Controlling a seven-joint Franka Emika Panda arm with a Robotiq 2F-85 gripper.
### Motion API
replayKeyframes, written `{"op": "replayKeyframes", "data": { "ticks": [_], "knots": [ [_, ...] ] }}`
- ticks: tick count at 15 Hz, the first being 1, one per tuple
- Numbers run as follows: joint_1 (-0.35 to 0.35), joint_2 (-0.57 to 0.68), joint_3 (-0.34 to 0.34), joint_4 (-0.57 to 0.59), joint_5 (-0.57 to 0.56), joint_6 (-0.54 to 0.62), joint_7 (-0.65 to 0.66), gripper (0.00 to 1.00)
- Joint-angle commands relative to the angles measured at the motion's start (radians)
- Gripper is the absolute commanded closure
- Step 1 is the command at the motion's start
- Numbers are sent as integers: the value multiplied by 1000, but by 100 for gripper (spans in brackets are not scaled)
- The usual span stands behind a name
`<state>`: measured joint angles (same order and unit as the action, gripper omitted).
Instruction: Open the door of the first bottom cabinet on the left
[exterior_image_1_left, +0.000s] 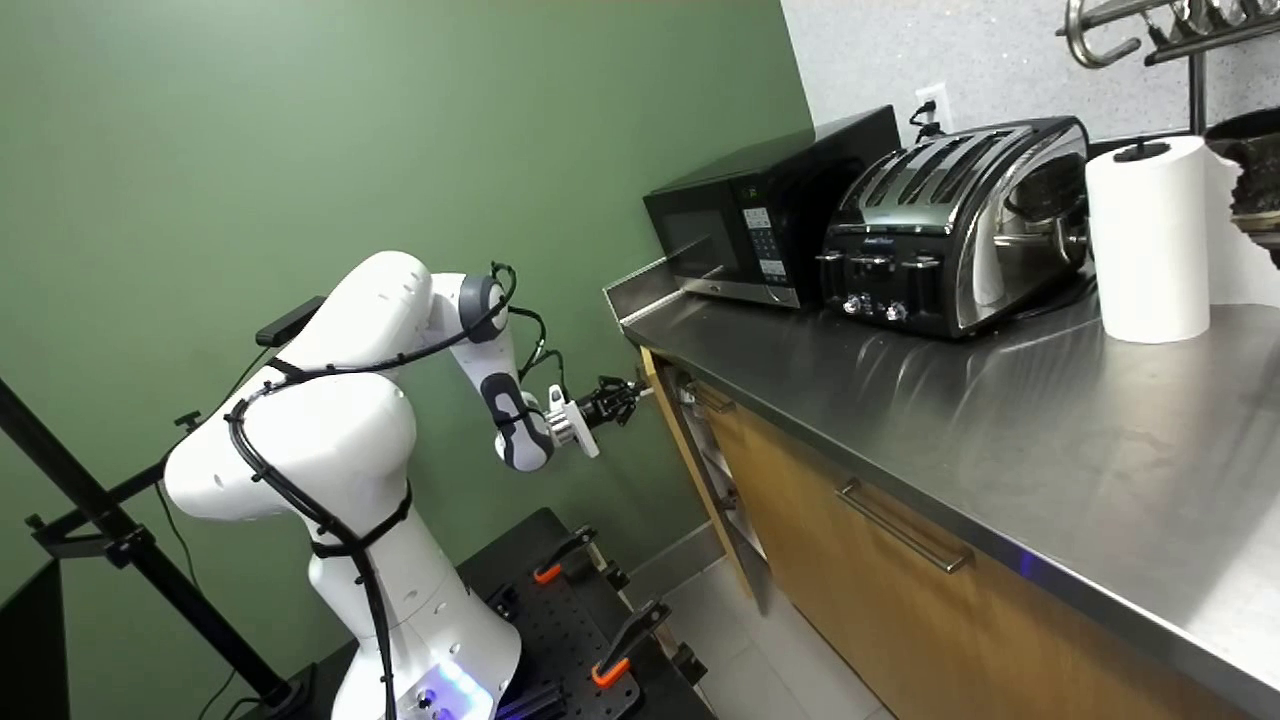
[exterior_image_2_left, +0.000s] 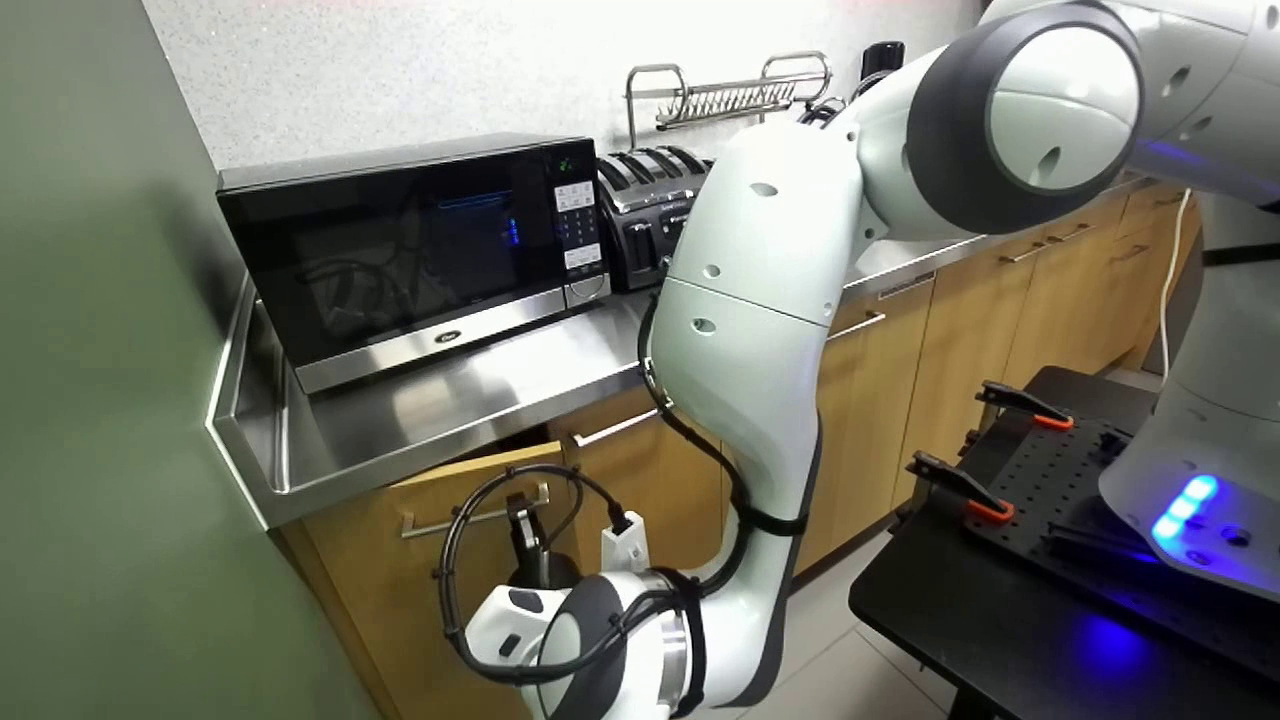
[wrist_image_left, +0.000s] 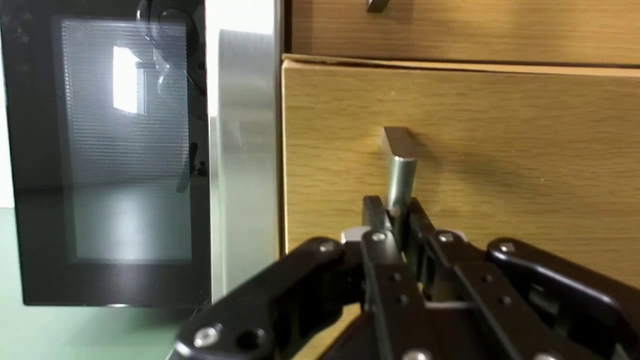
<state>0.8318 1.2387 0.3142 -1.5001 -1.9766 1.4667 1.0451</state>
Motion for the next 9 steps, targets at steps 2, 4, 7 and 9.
{"op": "replayKeyframes", "data": {
  "ticks": [2,4,7,9],
  "knots": [
    [93,35,68,9,2,45,-52,97],
    [129,33,76,30,9,66,-66,97],
    [168,24,58,56,57,57,-130,55],
    [172,-11,56,22,104,41,-178,39]
  ]
}}
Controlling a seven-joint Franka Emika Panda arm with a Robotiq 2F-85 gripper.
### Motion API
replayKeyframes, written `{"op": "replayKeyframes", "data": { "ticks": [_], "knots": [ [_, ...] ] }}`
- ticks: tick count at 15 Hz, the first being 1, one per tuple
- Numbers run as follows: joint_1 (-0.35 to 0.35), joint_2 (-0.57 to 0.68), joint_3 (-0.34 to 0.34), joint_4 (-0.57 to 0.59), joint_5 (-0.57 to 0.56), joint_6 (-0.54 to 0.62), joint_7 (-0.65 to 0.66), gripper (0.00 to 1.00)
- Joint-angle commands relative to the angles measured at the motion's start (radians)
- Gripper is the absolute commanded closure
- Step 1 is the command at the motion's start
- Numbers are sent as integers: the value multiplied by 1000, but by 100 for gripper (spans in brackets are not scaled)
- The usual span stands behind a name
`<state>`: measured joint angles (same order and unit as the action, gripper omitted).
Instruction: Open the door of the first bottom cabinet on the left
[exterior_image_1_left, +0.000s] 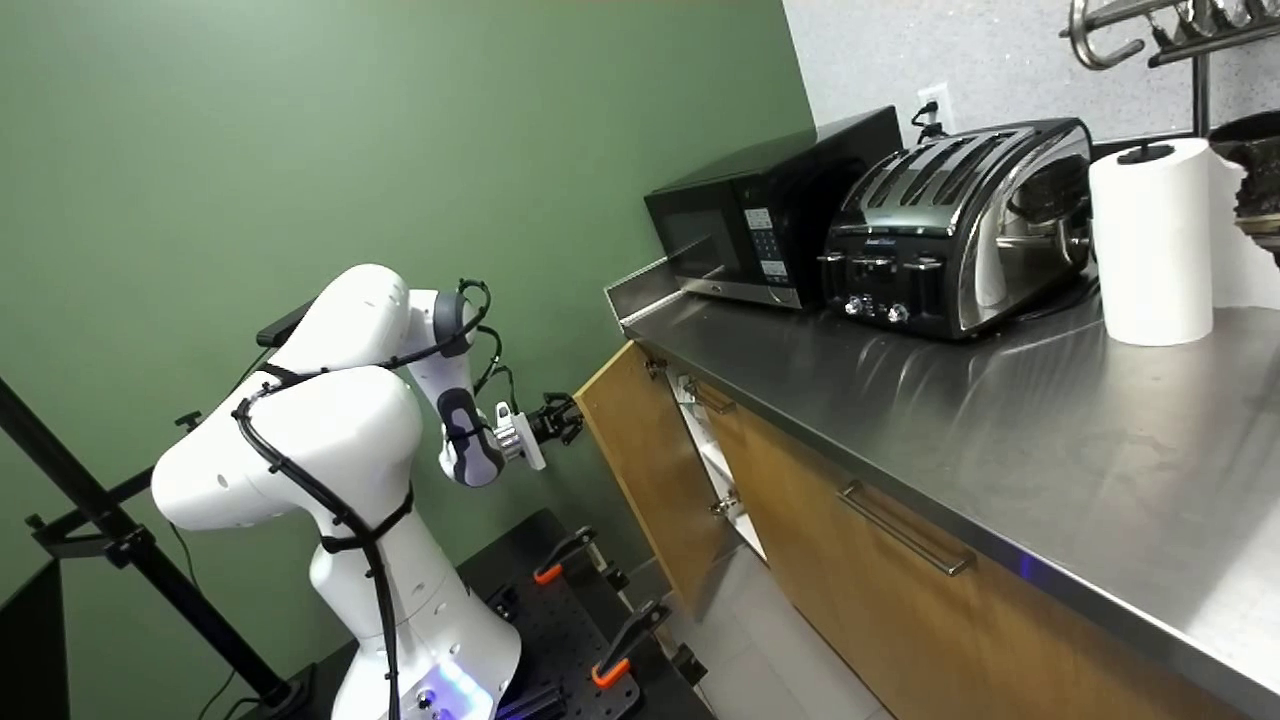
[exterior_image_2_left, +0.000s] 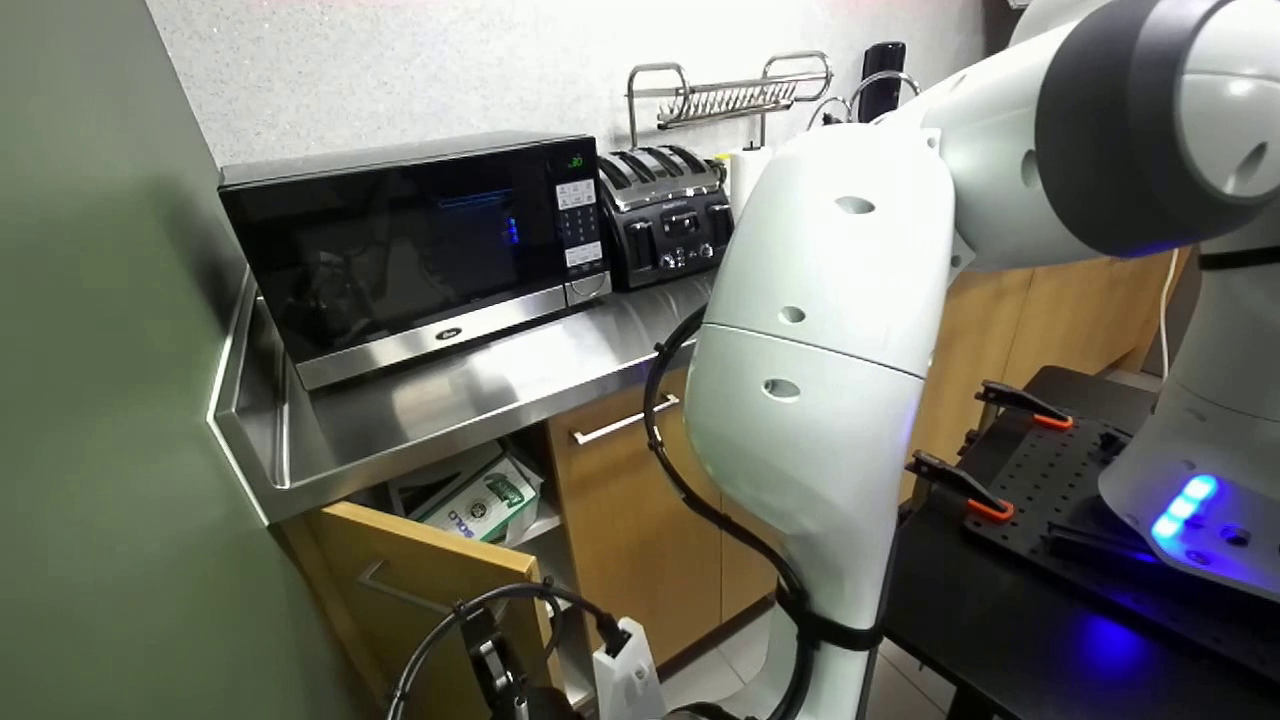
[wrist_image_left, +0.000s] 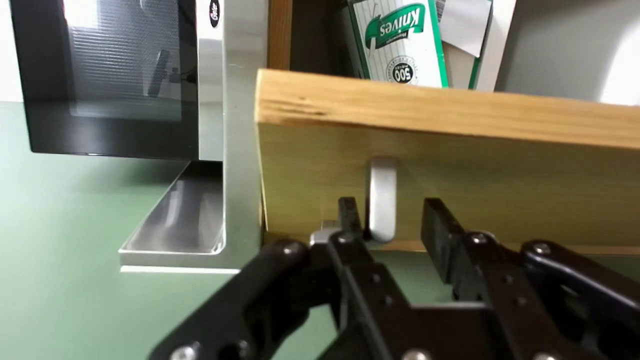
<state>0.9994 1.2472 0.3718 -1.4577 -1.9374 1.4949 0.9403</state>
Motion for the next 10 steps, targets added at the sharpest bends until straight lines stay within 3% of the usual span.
{"op": "replayKeyframes", "data": {
  "ticks": [1,5,10],
  "knots": [
    [0,-38,5,-38,89,24,-94,30],
    [-6,-137,32,-133,148,73,-176,2],
    [6,-275,73,-237,216,50,-191,0]
  ]
}}
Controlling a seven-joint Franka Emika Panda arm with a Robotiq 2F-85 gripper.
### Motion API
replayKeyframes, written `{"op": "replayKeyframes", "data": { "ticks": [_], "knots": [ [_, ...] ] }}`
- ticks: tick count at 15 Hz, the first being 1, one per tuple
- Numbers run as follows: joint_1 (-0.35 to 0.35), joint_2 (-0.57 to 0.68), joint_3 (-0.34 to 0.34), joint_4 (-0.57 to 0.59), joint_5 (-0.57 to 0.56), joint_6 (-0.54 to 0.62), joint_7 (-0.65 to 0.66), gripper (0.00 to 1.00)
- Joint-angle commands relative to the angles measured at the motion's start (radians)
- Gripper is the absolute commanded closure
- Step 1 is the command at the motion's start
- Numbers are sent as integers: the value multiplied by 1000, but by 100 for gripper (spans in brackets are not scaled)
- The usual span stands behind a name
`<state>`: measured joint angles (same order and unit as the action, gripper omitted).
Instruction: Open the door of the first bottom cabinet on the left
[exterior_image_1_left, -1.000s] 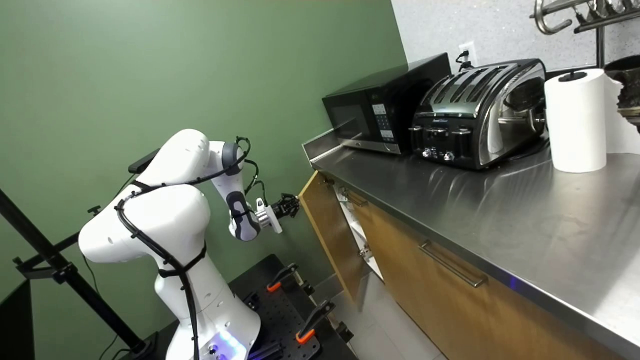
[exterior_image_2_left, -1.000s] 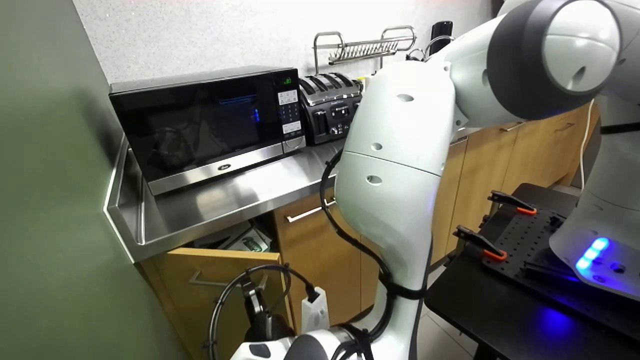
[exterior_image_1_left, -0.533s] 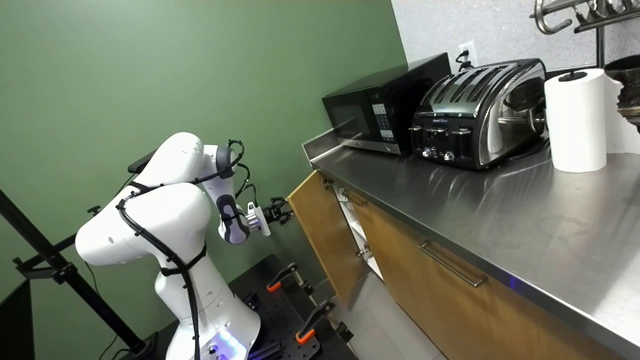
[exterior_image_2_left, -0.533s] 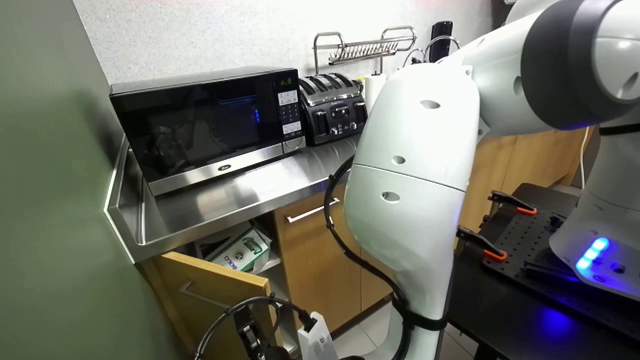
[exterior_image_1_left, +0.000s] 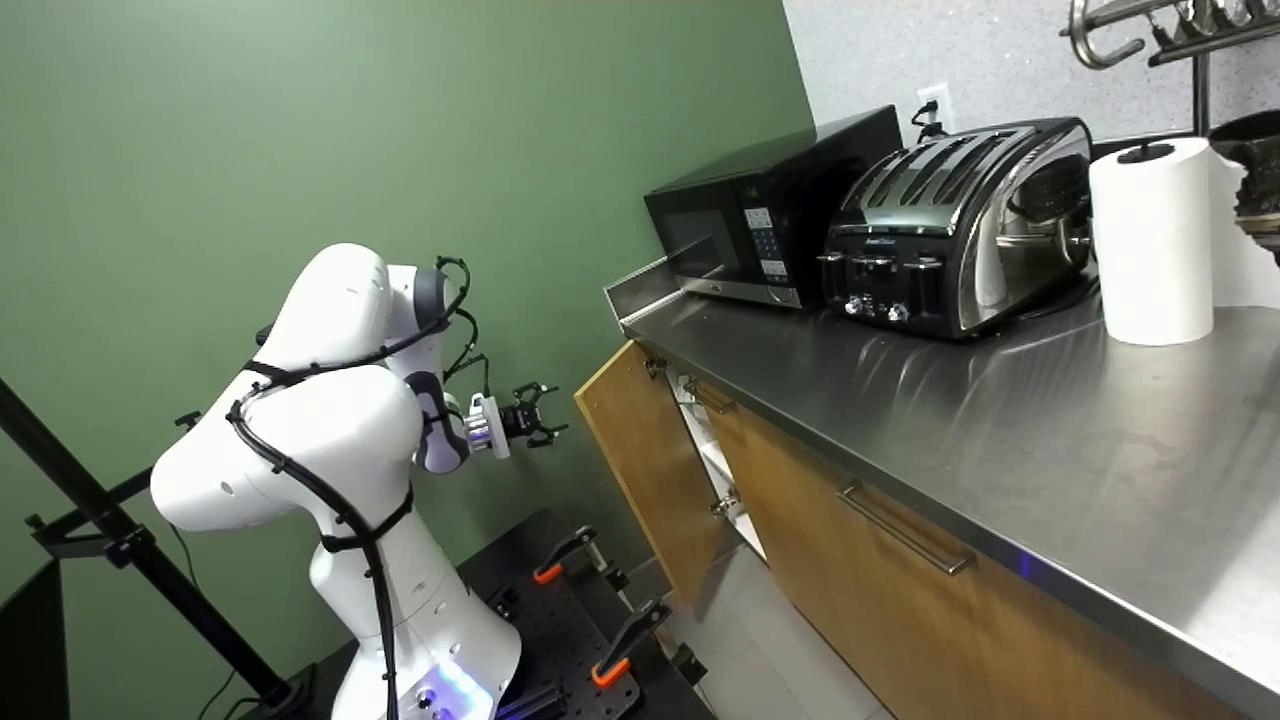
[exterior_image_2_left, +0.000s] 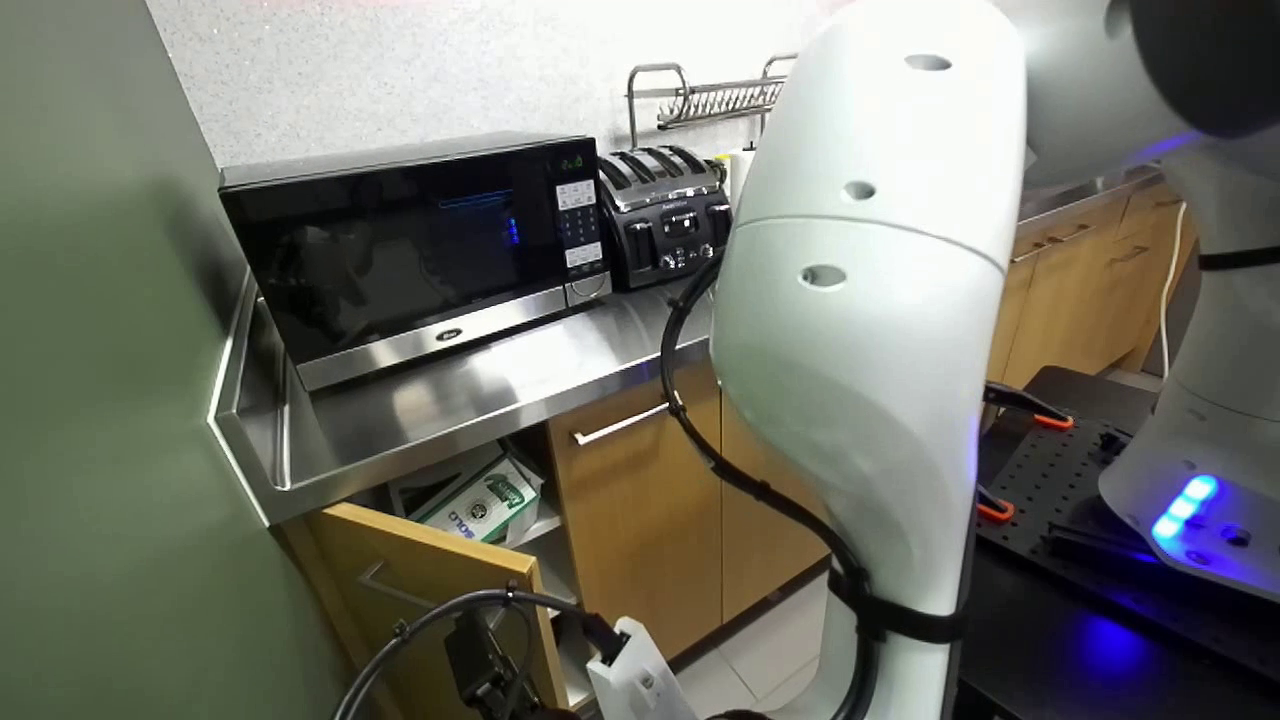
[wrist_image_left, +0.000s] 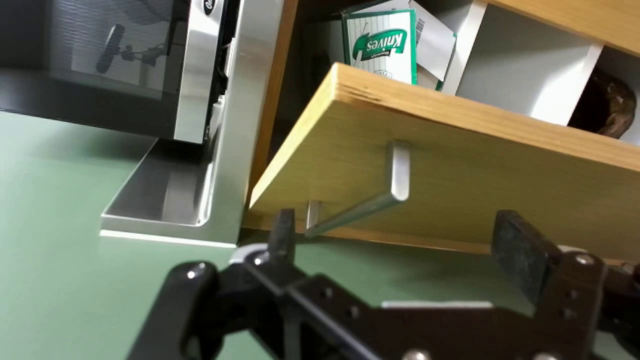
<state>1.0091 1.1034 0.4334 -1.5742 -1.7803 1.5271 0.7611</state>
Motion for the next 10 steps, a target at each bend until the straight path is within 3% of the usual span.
{"op": "replayKeyframes", "data": {
  "ticks": [1,6,10],
  "knots": [
    [-5,-167,20,-142,85,10,-5,0],
    [-76,-397,53,-279,227,87,28,0],
    [-170,-607,49,-404,303,233,46,0]
  ]
}}
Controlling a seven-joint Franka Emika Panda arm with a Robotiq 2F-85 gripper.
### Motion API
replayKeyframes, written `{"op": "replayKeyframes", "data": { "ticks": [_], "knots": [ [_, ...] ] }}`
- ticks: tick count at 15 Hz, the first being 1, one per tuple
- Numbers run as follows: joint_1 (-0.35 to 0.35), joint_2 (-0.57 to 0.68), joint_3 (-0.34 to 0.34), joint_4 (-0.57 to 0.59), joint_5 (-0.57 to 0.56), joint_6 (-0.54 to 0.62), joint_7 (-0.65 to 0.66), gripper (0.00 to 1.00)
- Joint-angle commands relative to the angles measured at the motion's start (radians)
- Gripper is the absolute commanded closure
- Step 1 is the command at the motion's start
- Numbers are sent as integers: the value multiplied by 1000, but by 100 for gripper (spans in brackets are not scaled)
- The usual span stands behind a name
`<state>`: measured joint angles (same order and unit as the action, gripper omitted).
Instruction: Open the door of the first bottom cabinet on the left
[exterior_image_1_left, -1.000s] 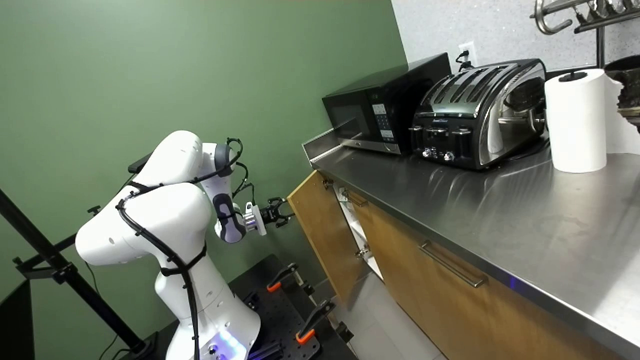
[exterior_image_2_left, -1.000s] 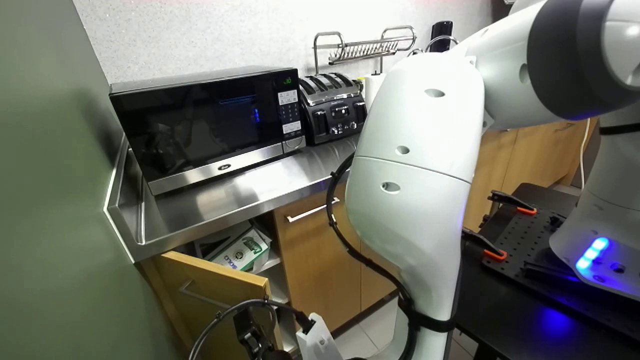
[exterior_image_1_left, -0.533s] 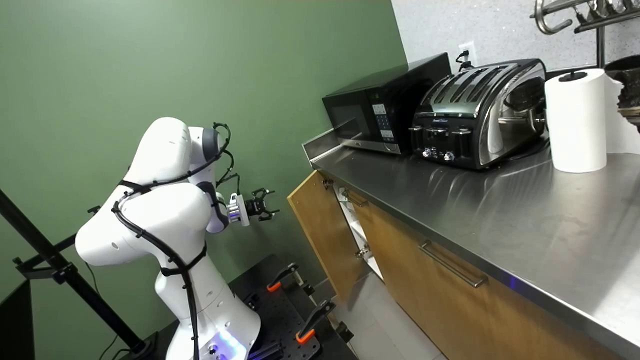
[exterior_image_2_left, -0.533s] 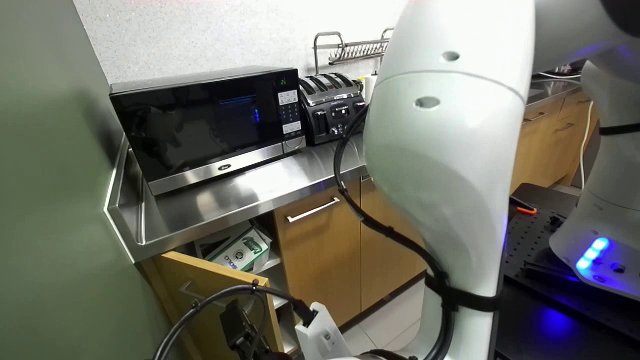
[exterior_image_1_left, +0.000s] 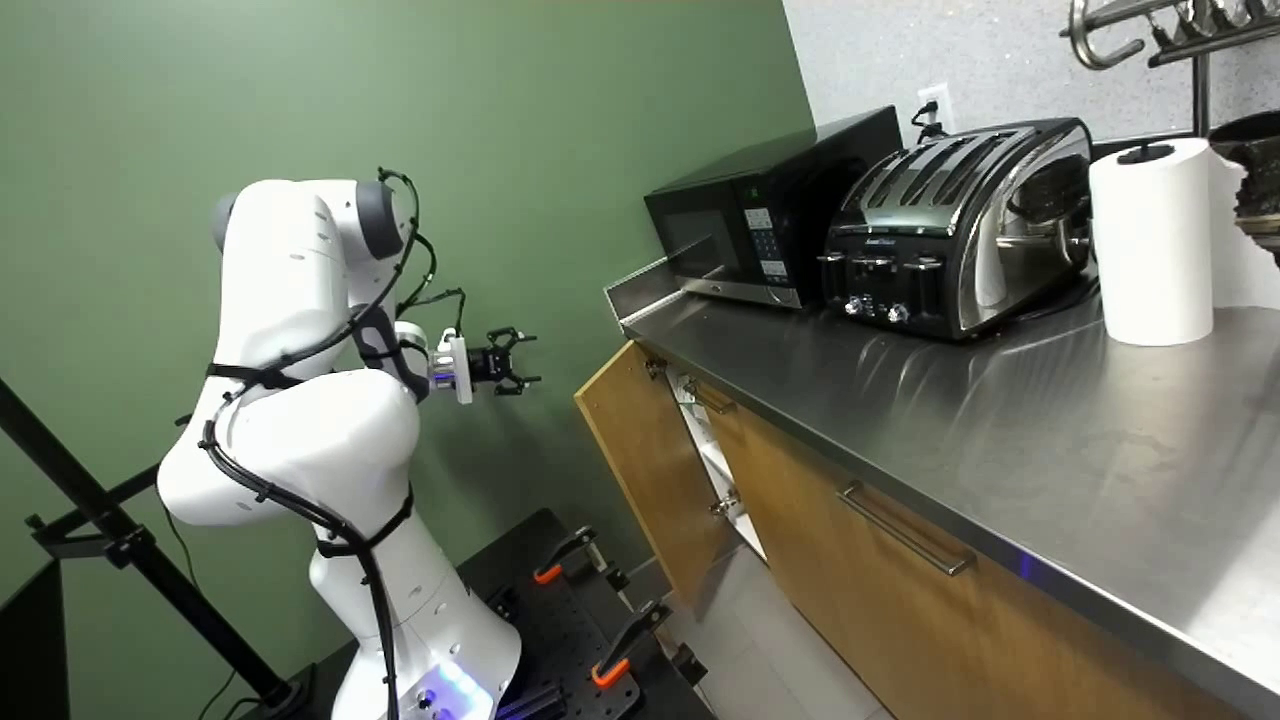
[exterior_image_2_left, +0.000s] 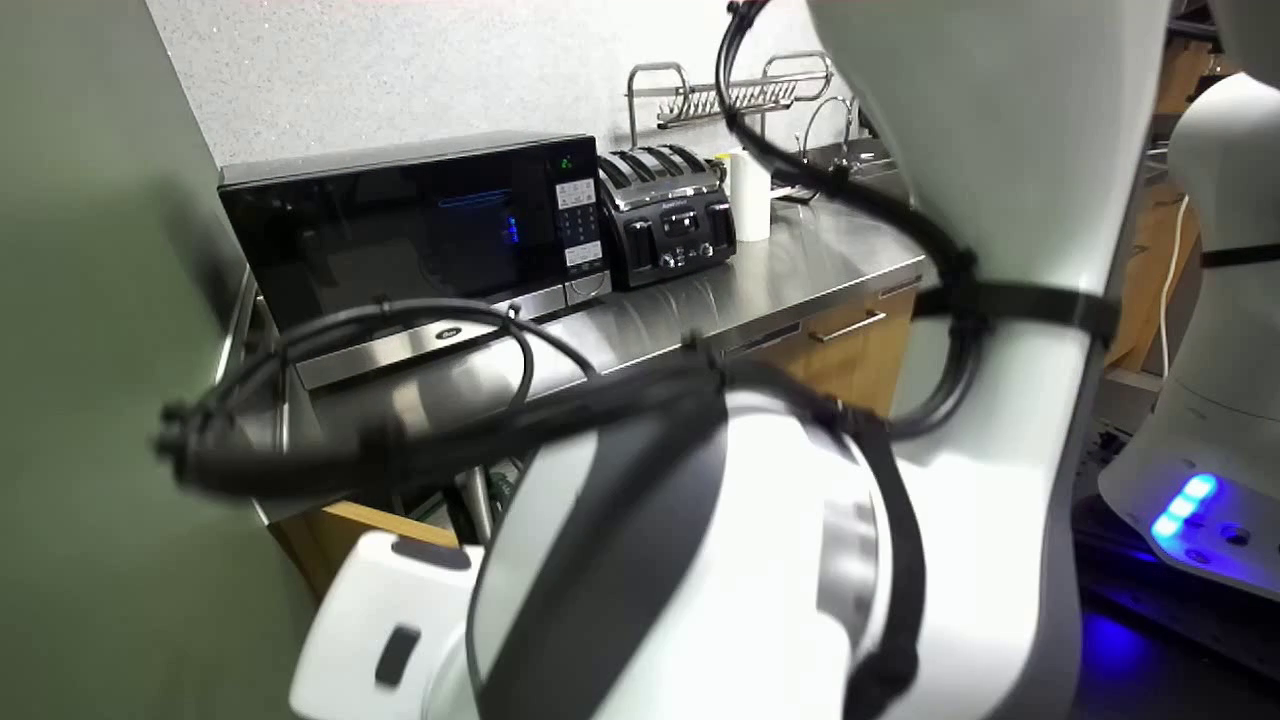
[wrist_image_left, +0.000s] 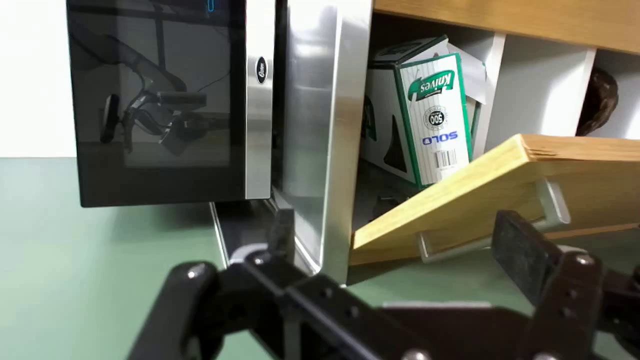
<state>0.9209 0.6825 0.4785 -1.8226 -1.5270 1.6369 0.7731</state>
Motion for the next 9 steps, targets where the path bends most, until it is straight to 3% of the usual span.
{"op": "replayKeyframes", "data": {
  "ticks": [1,5,6,9],
  "knots": [
    [-105,-239,3,-180,69,161,29,0],
    [-208,-410,-10,-277,101,323,34,0],
    [-162,-304,-15,-182,83,251,3,0],
    [-207,-379,-9,-237,91,298,3,0]
  ]
}}
